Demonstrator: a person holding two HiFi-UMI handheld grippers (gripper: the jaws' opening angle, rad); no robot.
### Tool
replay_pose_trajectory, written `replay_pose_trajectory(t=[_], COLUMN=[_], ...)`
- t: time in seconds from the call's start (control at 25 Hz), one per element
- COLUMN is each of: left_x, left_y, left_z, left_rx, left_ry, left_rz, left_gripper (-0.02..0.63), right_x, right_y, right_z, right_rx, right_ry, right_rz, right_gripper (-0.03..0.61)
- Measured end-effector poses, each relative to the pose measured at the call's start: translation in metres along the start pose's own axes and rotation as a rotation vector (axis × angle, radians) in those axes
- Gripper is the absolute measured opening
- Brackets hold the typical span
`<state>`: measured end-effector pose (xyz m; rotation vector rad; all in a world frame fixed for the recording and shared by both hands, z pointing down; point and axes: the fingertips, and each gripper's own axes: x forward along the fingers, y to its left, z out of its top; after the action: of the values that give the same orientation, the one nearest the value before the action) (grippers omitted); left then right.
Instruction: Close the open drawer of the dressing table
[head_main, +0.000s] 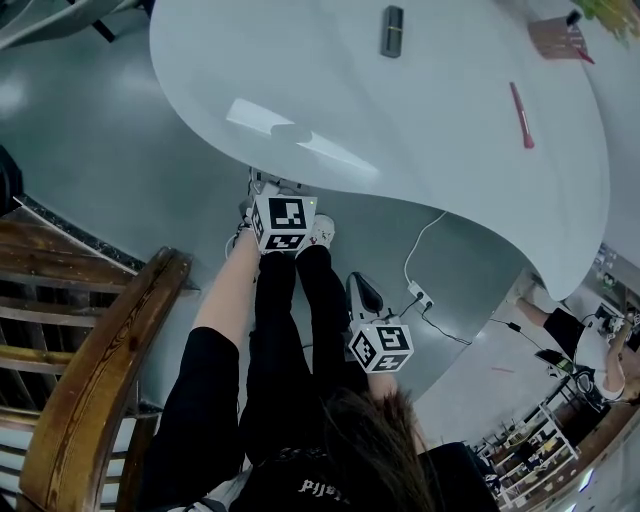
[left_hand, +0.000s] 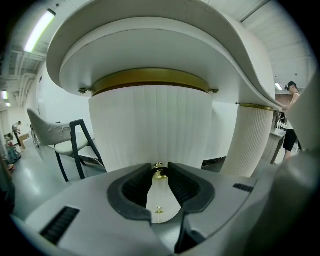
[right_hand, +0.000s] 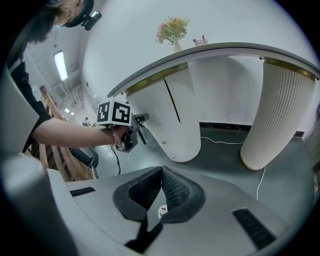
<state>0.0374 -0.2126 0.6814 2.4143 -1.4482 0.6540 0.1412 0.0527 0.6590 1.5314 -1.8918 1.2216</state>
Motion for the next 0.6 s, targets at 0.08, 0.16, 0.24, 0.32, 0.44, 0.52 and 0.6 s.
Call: replay_pose_trajectory(t=[0.08, 0.16, 0.24, 0.32, 0.44, 0.52, 0.6], left_x=[0.000, 0.002, 0.004, 0.007, 0.009, 0.009, 0.010], left_y=[0.001, 0.001, 0.002, 0.003, 0.004, 0.004, 0.003], left_z=[0.000, 0.001, 0.002, 0.003, 0.005, 0.005, 0.005], left_rx=[-0.002, -0.002, -0.001, 0.006, 0.020, 0.029, 0.032], left_ry=[-0.006, -0.013, -0.016, -0.019, -0.030, -0.034, -0.036], left_rz=[0.000, -0.001, -0.003, -0.004, -0.013, -0.021, -0.025], left_gripper=[0.114, 0.114, 0.114, 0.114, 0.114, 0.115, 0.115], right_x=[0.004, 0.007, 0.010, 0.013, 0.015, 0.015, 0.015], right_y=[0.002, 0.004, 0.006, 0.008, 0.009, 0.009, 0.007], right_z=[0.002, 0.002, 0.001, -0.001, -0.001, 0.000, 0.002], right_rx=[-0.003, -0.004, -0.003, 0.000, 0.001, 0.001, 0.002], right_ry=[-0.003, -0.005, -0.004, -0.002, -0.001, -0.001, -0.002], right_rz=[0.007, 0.012, 0.017, 0.021, 0.020, 0.019, 0.018], right_gripper=[0.026, 0.026, 0.026, 0.026, 0.026, 0.026, 0.026])
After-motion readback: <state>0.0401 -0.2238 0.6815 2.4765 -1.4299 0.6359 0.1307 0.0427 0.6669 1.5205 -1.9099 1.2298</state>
